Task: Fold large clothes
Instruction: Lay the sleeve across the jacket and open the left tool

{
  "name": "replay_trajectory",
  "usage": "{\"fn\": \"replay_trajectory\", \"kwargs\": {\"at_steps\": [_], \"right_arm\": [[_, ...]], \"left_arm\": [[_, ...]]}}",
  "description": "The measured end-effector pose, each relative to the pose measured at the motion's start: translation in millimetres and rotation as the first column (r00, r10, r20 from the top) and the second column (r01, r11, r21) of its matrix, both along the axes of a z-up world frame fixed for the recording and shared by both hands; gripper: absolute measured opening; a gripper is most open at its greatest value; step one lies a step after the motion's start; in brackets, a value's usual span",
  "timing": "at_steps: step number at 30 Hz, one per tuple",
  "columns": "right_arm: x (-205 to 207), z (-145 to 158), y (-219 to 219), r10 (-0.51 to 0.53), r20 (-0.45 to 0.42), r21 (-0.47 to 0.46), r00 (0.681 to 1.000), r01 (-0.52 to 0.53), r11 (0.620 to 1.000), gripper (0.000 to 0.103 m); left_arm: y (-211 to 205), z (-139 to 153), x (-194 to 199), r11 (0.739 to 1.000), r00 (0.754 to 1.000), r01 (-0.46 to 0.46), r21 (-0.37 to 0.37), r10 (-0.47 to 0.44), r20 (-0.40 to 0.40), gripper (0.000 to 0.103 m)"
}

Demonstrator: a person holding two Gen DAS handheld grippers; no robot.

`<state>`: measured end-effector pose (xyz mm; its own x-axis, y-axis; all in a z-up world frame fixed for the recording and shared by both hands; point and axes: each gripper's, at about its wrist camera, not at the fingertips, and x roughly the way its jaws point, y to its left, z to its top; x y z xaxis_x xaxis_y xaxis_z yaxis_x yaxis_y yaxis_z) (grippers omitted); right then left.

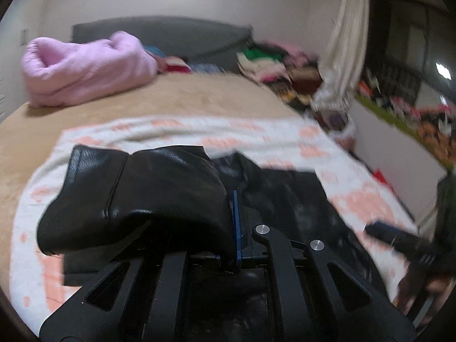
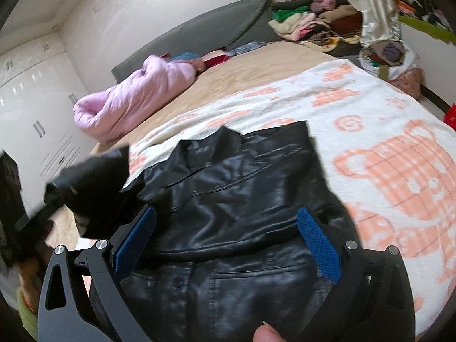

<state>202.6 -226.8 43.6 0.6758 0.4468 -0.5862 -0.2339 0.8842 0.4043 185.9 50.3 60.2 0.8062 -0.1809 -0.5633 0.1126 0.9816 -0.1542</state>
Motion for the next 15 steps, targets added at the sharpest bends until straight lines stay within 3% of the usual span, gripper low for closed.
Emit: {"fn": "replay_trajectory", "kwargs": {"at_steps": [6,10,13,15], "right_arm": [[2.8,-7.7,-33.6,-0.062,-0.023,0.019,0.998,0.063,0.998,0.099],[4.3,-13.2,-49.0,-0.098,-0.040,0.025,0.994,0.099,0.995,0.099],[6.6,-18.2,-57.0,-0.117,-0.056,0.026,0.992,0.118,0.993,0.099],[7.9,-22.4,-61.6,-0.127,-0.066,0.021,0.990,0.129,0.991,0.099]], "left_arm": [[-51.9,-59.6,21.8,0.977,0.983,0.127,0.171,-0.101,-0.151,0.008],[-84.0,-99.2,22.4,0.923,0.953,0.236,0.303,-0.159,-0.258,0.017],[-98.3,-116.8,13.1,0.865,0.949,0.275,0.419,-0.175,-0.262,0.020],[-99.2,-115.0,7.8,0.847,0.949,0.289,0.446,-0.191,-0.252,0.020]]}}
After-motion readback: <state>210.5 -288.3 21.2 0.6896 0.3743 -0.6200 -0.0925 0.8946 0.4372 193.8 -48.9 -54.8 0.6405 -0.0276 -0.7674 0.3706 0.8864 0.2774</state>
